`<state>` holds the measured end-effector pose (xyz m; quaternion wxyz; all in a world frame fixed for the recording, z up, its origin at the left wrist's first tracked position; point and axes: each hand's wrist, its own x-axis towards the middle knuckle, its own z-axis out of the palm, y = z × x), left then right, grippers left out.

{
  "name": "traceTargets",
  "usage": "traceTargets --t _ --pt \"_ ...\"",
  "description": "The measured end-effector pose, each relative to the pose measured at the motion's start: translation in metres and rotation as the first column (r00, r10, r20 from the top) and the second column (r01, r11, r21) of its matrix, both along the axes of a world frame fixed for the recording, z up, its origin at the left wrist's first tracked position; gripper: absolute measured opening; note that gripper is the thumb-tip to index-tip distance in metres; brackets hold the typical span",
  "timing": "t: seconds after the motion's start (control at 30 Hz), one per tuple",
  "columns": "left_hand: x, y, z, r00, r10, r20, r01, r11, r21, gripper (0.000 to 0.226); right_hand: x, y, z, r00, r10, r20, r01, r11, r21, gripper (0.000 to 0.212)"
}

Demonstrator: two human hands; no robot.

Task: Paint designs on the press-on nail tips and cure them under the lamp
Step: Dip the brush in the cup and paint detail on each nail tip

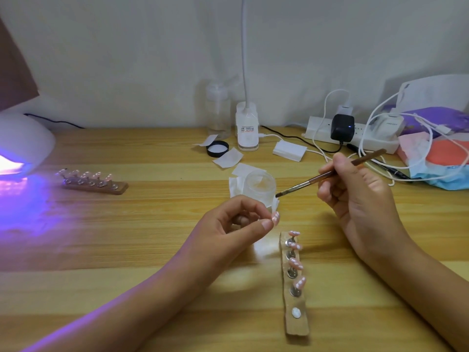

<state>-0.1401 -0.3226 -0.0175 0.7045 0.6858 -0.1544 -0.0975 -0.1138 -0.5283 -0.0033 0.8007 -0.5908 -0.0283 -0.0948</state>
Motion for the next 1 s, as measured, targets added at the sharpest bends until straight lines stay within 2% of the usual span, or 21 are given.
traceTargets --t 0.2,0.63,0.83,0.93,1.0 --pt "0.0003 0.0001 -0.0019 1.000 0.008 -0.007 -0.008 1.000 0.000 0.005 0.0043 -0.0048 -0.0038 0.992 0.107 0.061 -0.111 0.992 0.058 0.036" --pt "0.0015 0.0000 -0.0049 1.000 0.024 0.010 -0.024 1.000 -0.003 0.009 0.0033 -0.0028 -0.0080 0.982 0.173 0.081 -0.169 0.984 -0.058 0.031" --pt "0.0015 0.0010 -0.0061 1.000 0.010 0.020 -0.010 1.000 0.006 0.002 0.0072 -0.0034 -0.0101 0.994 0.083 0.065 -0.075 0.990 -0.119 0.034" --pt "0.0008 0.0012 -0.0055 1.000 0.011 0.019 -0.011 1.000 -0.002 0.002 0.0091 -0.0052 -0.0092 0.997 0.048 0.066 -0.044 0.997 -0.065 0.040" --pt "0.0003 0.0011 -0.0050 1.000 0.005 0.015 -0.005 1.000 -0.012 0.003 0.0088 -0.0054 -0.0087 0.994 0.084 0.066 -0.084 0.996 -0.008 0.038"
